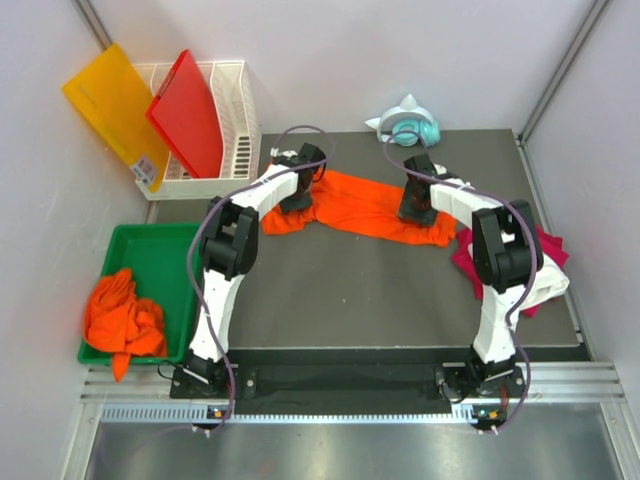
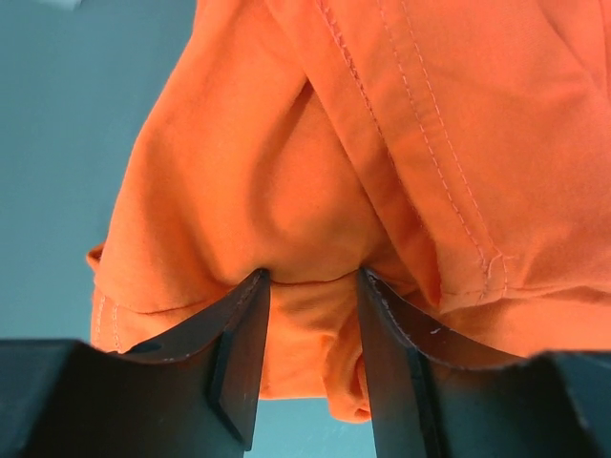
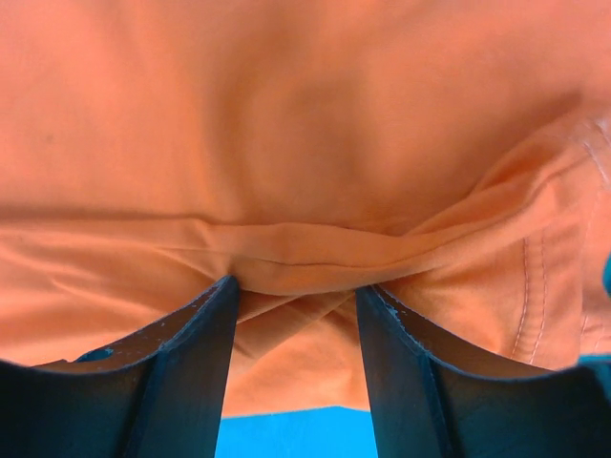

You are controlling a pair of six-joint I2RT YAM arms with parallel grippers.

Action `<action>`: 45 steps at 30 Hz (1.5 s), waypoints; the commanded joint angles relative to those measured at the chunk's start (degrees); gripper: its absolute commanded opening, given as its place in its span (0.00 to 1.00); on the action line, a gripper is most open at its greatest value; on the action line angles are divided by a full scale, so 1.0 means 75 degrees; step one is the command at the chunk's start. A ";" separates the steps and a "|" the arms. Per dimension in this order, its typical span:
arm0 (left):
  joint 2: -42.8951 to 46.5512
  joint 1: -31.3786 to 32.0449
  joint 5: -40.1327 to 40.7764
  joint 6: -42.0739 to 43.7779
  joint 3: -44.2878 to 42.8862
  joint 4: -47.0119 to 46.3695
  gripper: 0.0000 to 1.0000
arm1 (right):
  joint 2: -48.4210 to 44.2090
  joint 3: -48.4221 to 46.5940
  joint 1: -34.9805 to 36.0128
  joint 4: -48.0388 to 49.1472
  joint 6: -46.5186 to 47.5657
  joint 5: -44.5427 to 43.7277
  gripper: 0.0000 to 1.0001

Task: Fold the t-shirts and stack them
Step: Rotate the tshirt 90 degrees

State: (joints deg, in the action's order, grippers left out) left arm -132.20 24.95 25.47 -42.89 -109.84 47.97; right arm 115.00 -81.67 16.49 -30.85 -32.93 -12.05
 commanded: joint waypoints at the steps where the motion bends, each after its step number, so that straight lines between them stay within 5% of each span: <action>1: -0.0888 -0.0198 -0.0209 0.0199 -0.0892 0.0003 0.48 | -0.0181 0.0716 0.0554 -0.0668 0.0008 0.0775 0.52; 12: -0.1264 -0.0256 -0.0654 0.0961 -0.1667 -0.0208 0.50 | -0.0767 0.2076 0.2075 -0.0305 -0.0391 0.1150 0.52; 27: -0.1955 -0.0233 -0.1052 0.2180 -0.2956 0.0051 0.52 | -0.0603 0.1995 0.4561 -0.0035 -0.0872 0.1783 0.51; 45: -0.2681 0.0247 -0.2833 0.2672 -0.3495 -0.0665 0.53 | -0.0123 0.0987 0.5336 0.0832 -0.0110 0.3574 0.52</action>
State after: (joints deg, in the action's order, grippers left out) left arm -147.85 23.94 11.44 -24.08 -136.03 45.32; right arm 109.45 -73.08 52.73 -27.62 -33.98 0.71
